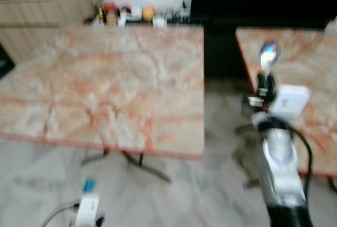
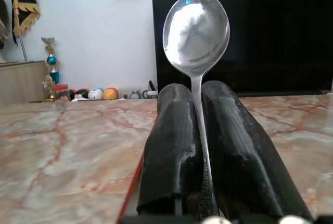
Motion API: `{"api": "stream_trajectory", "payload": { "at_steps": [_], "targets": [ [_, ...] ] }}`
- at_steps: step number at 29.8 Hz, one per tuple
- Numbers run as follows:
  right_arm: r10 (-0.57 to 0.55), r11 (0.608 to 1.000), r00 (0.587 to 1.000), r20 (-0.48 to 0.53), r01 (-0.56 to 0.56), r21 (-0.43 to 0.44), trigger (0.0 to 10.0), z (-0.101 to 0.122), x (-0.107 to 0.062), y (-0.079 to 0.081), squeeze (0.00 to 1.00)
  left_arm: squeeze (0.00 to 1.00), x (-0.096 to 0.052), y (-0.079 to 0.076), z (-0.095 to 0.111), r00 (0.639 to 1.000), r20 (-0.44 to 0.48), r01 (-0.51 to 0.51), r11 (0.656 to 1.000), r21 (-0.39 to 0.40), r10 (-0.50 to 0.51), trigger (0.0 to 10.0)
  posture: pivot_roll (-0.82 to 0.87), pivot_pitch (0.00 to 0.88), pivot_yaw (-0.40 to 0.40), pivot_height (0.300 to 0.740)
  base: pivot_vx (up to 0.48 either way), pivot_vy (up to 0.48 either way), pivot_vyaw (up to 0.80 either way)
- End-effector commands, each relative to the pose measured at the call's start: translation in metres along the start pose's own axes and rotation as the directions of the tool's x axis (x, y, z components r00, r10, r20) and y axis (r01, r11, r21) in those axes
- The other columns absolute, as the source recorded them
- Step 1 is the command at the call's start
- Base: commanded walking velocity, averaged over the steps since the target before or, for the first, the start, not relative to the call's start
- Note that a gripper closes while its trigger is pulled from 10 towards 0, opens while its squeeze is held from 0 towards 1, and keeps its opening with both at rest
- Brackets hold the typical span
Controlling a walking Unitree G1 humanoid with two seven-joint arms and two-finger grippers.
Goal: Setting the table
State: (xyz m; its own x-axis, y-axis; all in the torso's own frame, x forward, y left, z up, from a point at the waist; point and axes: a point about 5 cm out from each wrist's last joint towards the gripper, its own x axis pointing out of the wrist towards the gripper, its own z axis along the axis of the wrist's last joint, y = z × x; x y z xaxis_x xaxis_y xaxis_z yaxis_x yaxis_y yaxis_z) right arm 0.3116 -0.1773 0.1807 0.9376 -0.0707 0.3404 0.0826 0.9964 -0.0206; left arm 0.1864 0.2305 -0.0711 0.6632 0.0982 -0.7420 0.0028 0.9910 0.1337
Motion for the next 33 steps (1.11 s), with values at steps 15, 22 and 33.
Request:
{"api": "stream_trajectory", "payload": {
  "at_steps": [15,22,33],
  "targets": [
    [-0.012,1.0,1.0,0.004,0.012,-0.016,10.0,0.0043,0.0014,-0.0048,0.0,0.0,-0.0007,0.002,-0.0027,1.0,-0.015,-0.002,1.0,0.001,0.002,10.0,0.0,0.0,0.05,0.74,0.0,-0.339,0.0],
    [-0.011,1.0,1.0,0.007,0.011,-0.019,10.0,0.005,0.0017,-0.0052,0.0,0.0,-0.0007,0.0029,-0.0022,1.0,-0.012,0.0,1.0,0.006,0.001,10.0,-0.01,0.0,0.051,0.74,0.0,-0.339,0.0],
    [-0.019,0.999,1.0,0.007,0.019,-0.026,10.0,0.0051,0.0015,-0.0068,0.0,0.0,-0.001,0.0033,-0.0028,1.0,-0.013,-0.001,1.0,0.011,0.001,10.0,-0.01,0.0,0.05,0.74,0.0,-0.34,0.0]
  ]
}}
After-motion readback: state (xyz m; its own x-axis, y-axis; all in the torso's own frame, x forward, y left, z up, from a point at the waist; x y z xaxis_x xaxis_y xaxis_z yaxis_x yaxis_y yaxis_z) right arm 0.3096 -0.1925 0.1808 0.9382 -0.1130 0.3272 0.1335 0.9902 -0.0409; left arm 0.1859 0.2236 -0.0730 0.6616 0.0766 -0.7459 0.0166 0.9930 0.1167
